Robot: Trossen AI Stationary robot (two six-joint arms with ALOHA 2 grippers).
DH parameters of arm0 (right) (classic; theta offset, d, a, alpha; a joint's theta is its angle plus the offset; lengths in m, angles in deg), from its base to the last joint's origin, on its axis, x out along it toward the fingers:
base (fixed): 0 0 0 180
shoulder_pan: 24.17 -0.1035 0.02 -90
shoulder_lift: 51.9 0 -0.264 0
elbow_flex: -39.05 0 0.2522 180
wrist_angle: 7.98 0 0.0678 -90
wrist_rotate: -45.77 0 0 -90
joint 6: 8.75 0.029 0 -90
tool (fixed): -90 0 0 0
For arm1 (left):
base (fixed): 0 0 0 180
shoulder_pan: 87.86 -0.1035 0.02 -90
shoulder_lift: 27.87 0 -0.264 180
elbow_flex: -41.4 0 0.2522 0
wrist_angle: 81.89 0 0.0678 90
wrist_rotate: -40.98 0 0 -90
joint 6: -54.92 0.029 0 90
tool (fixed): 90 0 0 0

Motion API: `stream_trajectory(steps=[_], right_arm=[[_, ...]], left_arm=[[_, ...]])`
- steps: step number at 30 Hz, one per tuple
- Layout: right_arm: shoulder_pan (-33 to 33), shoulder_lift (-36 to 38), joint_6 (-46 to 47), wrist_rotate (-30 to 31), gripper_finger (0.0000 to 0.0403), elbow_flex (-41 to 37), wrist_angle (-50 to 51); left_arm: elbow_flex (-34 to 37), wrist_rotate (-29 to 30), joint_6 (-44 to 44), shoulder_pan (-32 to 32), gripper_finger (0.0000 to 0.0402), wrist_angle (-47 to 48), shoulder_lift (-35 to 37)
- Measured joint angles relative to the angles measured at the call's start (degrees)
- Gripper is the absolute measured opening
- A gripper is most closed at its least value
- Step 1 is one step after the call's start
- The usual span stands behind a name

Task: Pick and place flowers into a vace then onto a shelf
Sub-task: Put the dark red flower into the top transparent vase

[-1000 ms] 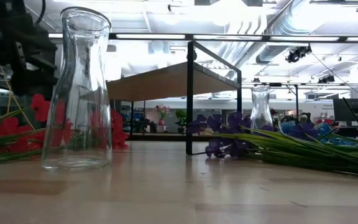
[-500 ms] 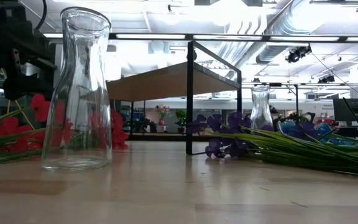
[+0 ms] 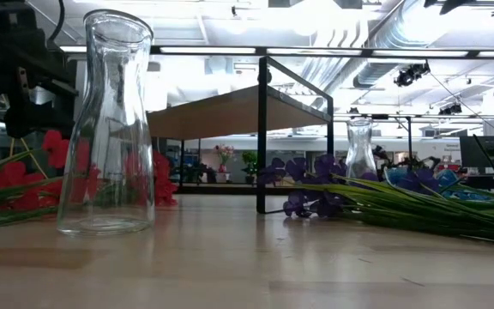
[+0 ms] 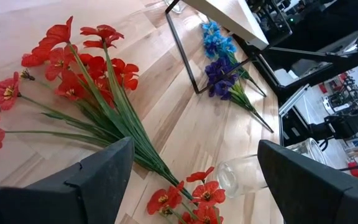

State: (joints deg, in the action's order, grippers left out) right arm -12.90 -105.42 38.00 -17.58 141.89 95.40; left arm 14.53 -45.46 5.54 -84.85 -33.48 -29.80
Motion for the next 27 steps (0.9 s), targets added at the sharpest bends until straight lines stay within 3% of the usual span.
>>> stream_trajectory(steps=[10, 21, 27], right_arm=[[0.00, -1.24, 10.97, -0.48, 0.0182, -2.53, 0.36], [-0.02, 0.27, 22.87, -12.24, 0.0181, -26.86, -0.30], [0.00, 1.25, 25.40, -17.45, 0.0181, -39.43, -9.30]], left_arm=[[0.00, -0.02, -0.01, 0.00, 0.0376, 0.02, 0.00], [0.00, -1.07, -0.23, 0.00, 0.0376, -0.24, 0.00], [0.00, -3.01, -0.30, 0.00, 0.0376, -0.24, 0.00]])
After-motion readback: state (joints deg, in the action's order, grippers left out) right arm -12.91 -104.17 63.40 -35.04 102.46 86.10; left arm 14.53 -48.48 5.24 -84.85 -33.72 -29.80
